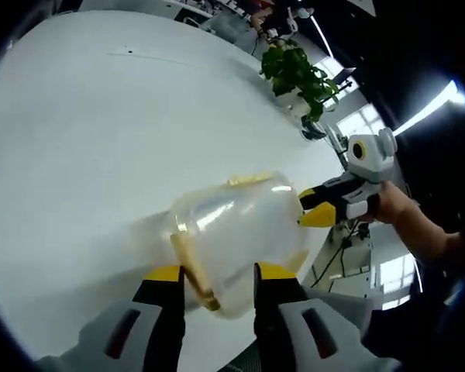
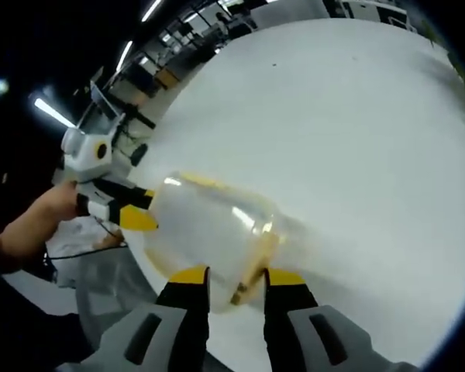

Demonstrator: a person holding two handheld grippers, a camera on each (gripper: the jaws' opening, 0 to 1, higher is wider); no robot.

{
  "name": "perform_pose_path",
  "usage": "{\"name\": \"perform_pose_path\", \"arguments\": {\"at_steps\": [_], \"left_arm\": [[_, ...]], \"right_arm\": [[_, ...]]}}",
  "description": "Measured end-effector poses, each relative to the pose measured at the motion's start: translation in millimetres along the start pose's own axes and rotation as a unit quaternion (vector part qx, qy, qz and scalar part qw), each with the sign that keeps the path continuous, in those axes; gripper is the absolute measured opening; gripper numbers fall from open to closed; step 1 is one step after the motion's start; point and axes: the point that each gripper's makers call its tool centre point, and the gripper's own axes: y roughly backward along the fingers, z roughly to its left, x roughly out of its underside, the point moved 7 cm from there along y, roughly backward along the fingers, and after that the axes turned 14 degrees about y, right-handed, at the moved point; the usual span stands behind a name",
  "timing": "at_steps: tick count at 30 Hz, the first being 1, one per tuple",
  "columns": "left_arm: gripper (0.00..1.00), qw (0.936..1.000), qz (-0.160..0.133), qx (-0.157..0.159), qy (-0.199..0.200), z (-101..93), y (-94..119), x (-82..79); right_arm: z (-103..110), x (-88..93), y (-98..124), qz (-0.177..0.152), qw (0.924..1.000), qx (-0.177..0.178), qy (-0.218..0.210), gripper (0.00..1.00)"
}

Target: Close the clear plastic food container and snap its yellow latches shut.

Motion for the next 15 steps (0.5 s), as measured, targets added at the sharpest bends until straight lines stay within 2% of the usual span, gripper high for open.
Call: {"name": "perform_pose_path", "arguments": {"at_steps": [6,15], "left_arm": [[0.33,1.0000,-0.002,-0.004,-0.001,-2.3,-0.7,-1.9],[0.35,0.9992,-0.037,-0.009,-0.012,-6.8,-1.5,1.2]], "right_arm": [[1.0,0.8,1.1,0.003,1.0000,0.000,0.000,0.25],[-2.9,0.6,-0.5,0.000,1.0000,-0.008,0.003,0.26]]}}
